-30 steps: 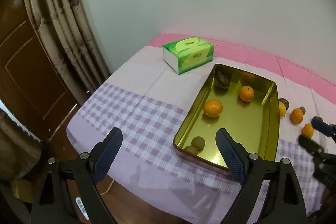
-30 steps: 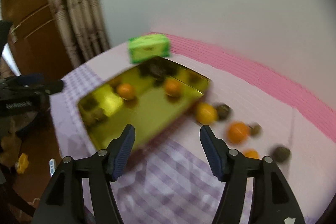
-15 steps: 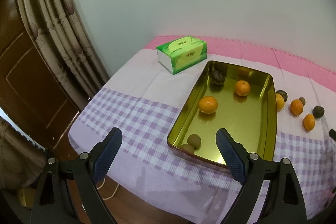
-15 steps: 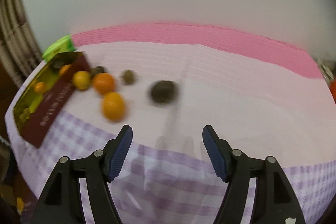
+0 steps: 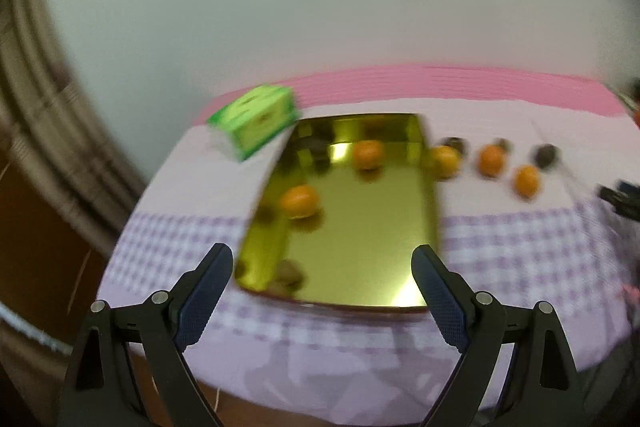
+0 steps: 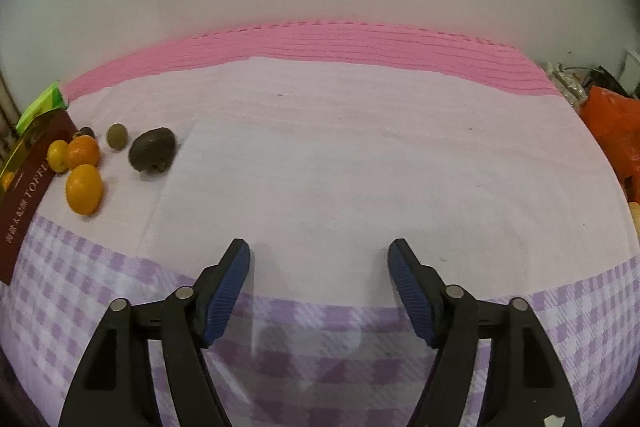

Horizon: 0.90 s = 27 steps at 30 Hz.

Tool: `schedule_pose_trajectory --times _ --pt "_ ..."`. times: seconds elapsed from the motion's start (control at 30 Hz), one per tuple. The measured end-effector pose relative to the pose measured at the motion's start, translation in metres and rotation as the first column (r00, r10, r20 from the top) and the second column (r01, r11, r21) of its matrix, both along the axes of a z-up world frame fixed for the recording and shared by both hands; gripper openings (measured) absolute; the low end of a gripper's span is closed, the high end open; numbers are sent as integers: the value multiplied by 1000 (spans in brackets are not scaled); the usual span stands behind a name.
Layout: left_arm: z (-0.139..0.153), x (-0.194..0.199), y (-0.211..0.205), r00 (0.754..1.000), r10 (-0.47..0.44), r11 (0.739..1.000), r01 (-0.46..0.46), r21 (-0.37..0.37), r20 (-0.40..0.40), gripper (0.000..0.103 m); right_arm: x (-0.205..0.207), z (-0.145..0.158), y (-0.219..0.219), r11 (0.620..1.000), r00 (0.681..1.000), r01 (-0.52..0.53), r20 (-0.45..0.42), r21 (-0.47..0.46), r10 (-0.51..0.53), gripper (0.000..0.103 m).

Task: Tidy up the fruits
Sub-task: 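Move both open grippers back toward the remaining fruit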

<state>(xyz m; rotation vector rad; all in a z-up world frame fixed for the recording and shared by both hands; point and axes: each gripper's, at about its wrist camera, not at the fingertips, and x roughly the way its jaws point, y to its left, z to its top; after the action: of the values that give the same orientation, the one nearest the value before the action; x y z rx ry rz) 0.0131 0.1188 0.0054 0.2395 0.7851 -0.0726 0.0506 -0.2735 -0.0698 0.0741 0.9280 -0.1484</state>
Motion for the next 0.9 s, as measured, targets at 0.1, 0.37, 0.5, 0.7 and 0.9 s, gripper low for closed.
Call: schedule_pose_trajectory --times 0.1,0.37,0.5,0.7,0.9 --pt "3 0 -23 989 -146 989 145 -35 -18 91 0 1 -5 1000 1000 -3 11 24 2 72" --pt "21 21 -92 880 -475 878 476 61 -20 87 -1 1 -12 998 1000 -21 24 67 19 78" --pt "17 52 -119 795 -597 792 606 76 -108 68 -1 1 -14 996 999 -31 27 87 29 85" --pt "-9 103 -156 650 -687 653 749 116 -325 49 -1 1 -15 994 999 -45 29 103 43 89" --pt "-31 129 -178 516 -710 517 844 141 -479 45 -3 1 -19 990 998 -51 41 134 45 92"
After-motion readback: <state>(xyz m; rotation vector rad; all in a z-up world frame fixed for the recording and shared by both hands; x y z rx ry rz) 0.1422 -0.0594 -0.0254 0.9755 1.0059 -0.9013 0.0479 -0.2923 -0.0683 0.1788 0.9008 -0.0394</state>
